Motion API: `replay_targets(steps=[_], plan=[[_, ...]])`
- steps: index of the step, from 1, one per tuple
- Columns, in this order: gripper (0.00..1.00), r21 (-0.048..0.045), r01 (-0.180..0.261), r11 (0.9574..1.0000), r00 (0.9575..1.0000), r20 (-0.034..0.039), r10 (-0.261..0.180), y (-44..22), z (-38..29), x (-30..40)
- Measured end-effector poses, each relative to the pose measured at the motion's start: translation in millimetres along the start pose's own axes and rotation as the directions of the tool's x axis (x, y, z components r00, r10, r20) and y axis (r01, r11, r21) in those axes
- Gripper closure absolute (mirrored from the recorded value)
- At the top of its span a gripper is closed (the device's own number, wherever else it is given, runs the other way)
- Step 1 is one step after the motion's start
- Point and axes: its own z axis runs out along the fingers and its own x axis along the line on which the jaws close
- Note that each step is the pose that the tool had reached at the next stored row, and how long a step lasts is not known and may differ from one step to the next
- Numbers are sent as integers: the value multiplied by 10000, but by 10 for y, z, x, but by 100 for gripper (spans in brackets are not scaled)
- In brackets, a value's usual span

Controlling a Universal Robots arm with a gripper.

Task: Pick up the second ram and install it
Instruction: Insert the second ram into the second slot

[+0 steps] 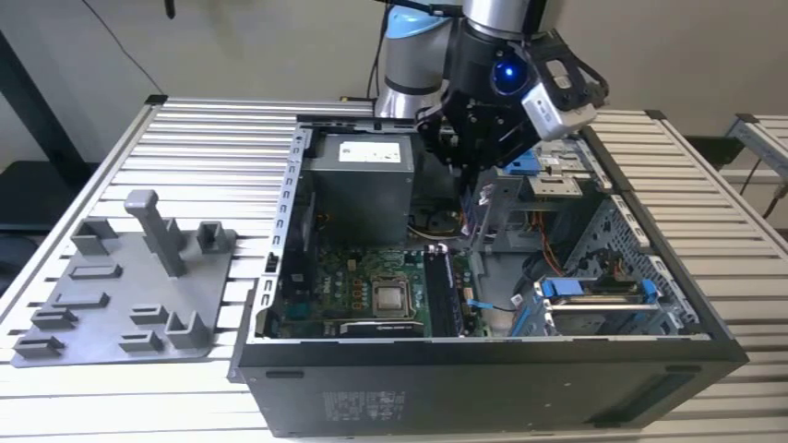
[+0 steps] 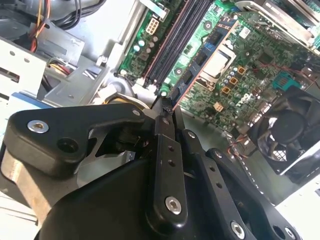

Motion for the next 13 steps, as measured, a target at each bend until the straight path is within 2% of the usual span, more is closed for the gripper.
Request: replay_targets(steps=[13], plan=[[86,0,1,10000,10000,0,-1,1,84,-1]])
